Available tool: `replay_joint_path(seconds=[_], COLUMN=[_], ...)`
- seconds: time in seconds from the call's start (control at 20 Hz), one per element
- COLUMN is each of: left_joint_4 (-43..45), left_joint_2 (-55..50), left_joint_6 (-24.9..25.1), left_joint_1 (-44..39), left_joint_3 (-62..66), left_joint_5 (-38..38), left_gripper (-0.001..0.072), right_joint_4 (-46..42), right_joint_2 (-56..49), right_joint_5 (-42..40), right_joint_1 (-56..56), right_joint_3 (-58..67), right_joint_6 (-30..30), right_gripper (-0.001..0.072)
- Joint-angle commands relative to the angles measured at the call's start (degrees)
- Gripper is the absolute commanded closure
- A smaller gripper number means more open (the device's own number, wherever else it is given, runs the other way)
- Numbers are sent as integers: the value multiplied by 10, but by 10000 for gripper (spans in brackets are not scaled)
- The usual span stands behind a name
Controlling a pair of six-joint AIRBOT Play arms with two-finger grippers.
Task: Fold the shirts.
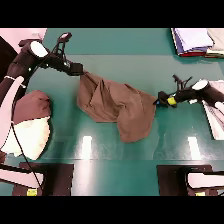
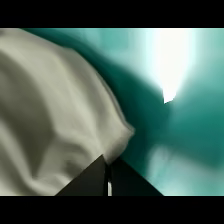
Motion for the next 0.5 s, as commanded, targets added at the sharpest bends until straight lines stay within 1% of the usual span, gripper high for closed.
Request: replay_joint_path(seconds=[0.0,0.1,0.2,0.45], left_joint_4=[5,7,8,8], left_joint_2=[54,106,164,303], left_joint_6=[0,0,0,0], left_joint_1=[0,0,0,0], left_joint_3=[28,75,127,218], left_joint_5=[7,7,7,10], left_gripper=[685,685,685,685], right_joint_4=[-26,-54,-65,-66], right_joint_2=[43,111,178,308], right_joint_5=[15,38,56,97], right_joint_1=[-10,-30,-50,-91], right_joint_3=[94,167,240,383], right_joint_6=[-1,-1,-1,-1], right_gripper=[697,696,696,697])
